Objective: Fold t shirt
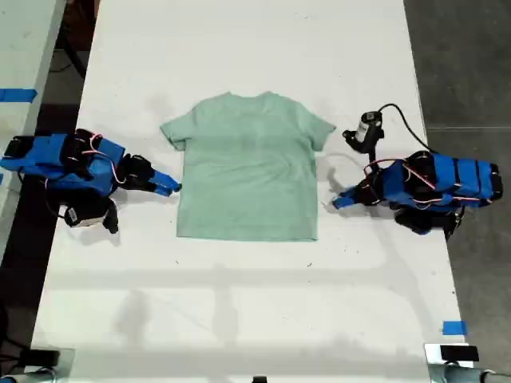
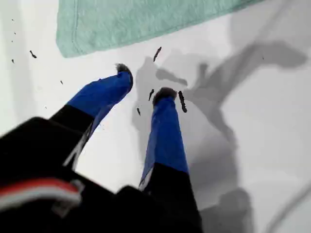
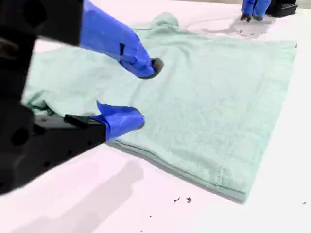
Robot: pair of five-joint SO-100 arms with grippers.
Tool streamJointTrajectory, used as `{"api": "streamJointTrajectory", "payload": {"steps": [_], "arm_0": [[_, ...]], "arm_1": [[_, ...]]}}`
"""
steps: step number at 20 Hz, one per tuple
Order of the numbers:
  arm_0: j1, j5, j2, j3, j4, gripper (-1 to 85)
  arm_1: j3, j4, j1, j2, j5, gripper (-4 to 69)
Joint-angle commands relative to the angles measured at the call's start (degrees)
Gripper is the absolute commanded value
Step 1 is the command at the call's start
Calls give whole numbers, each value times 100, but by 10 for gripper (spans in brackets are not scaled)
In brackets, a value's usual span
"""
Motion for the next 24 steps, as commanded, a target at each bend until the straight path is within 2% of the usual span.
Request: {"api": "streamJointTrajectory", "payload": {"steps": [1,6,7,8,9,10,11,12,13,14,15,16,17,18,19,20,21,22,23,24], "arm_0": [[-334,-9,44,97,-97,256],[-571,35,44,97,-35,247],[-580,88,44,97,-53,216],[-554,88,44,97,-35,47],[-483,53,44,97,-35,-1],[-457,70,44,97,-35,-1],[-448,88,44,97,-35,-1],[-457,44,44,97,-35,-1],[-448,44,44,97,-35,-1],[-431,44,44,97,-35,-1],[-422,88,44,97,-35,-1],[-492,88,44,97,-26,-1],[-562,88,44,97,-26,-1],[-624,88,44,97,-26,-1],[-659,88,44,97,-26,3],[-606,88,44,97,-26,26],[-562,114,44,97,-26,35],[-501,123,44,97,-26,48],[-475,123,44,97,-26,63],[-466,132,44,97,-26,70]], "arm_1": [[404,-158,62,237,-88,123],[457,-281,958,229,299,99],[457,-281,1143,229,352,96],[457,-281,1354,229,624,95],[457,-281,1556,229,1151,96],[457,-272,1644,229,2004,96],[457,-272,1406,237,3032,116],[422,-237,923,246,3762,215],[316,-246,422,246,3806,319],[220,-185,141,246,4113,339],[229,70,9,246,4263,291],[255,62,-9,246,3480,290],[264,53,62,246,3683,275],[334,-193,141,246,3832,163],[422,-712,149,246,3718,106],[360,-1354,202,246,3261,127],[-70,-1266,264,202,2988,135],[-765,-888,536,-141,2602,295],[-1635,-624,844,-879,2162,329],[-2558,-439,1187,-2004,1907,319]]}}
